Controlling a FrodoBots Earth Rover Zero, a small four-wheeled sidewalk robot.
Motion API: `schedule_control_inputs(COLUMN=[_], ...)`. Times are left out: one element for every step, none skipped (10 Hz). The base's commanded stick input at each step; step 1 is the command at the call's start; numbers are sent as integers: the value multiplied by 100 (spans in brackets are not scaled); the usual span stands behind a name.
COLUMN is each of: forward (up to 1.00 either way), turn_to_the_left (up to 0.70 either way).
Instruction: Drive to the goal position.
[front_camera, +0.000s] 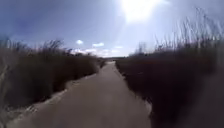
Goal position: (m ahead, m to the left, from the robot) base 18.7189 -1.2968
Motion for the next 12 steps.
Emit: schedule_control_inputs(forward=[85, 85, 85, 85, 85, 85, 85, 85, 85, 85, 85, 85], turn_to_the_left=[0, 0, 0, 0, 0, 0, 0, 0, 0, 0, 0, 0])
